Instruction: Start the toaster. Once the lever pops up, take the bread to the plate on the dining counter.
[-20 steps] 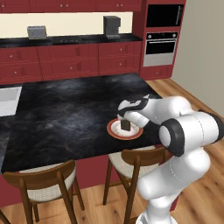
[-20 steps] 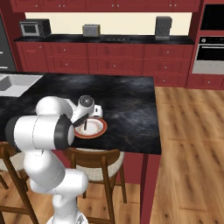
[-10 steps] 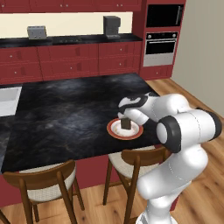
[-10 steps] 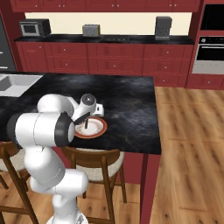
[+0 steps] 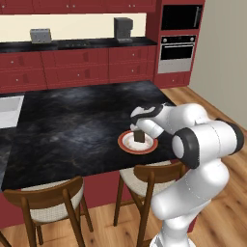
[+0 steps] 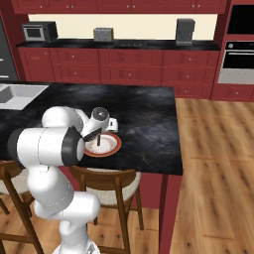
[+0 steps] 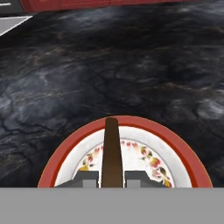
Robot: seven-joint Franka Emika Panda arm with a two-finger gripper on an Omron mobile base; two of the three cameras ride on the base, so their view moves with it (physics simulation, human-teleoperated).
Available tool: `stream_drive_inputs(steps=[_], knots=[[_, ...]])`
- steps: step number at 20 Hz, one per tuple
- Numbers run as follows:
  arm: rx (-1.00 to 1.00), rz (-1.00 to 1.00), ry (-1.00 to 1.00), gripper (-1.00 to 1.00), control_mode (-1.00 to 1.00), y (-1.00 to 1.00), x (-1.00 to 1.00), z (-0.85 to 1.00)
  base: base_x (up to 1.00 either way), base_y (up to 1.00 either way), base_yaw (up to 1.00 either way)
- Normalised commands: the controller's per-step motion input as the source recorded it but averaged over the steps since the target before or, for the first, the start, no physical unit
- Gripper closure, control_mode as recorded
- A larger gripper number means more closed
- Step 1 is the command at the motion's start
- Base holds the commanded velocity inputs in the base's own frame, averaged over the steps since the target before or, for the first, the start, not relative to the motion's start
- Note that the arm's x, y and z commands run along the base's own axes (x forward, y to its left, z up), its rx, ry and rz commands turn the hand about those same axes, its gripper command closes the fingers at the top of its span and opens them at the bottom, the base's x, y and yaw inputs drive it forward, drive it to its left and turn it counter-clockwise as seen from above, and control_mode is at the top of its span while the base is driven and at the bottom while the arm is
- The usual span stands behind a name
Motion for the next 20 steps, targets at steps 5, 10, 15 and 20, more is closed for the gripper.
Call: stream_drive_inputs(steps=[5, 10, 15, 20], knots=[[0.00, 0.00, -0.02, 1.00, -1.00, 0.00, 0.00, -0.11, 0.00, 0.00, 0.00], [0.00, 0.00, -0.01, 1.00, -1.00, 0.00, 0.00, -0.14, 0.00, 0.00, 0.00], [0.00, 0.00, -0.01, 1.00, -1.00, 0.04, 0.00, -0.12, 0.00, 0.00, 0.00], [0.00, 0.00, 0.00, -1.00, -1.00, 0.12, 0.00, -0.06, 0.00, 0.00, 0.00]])
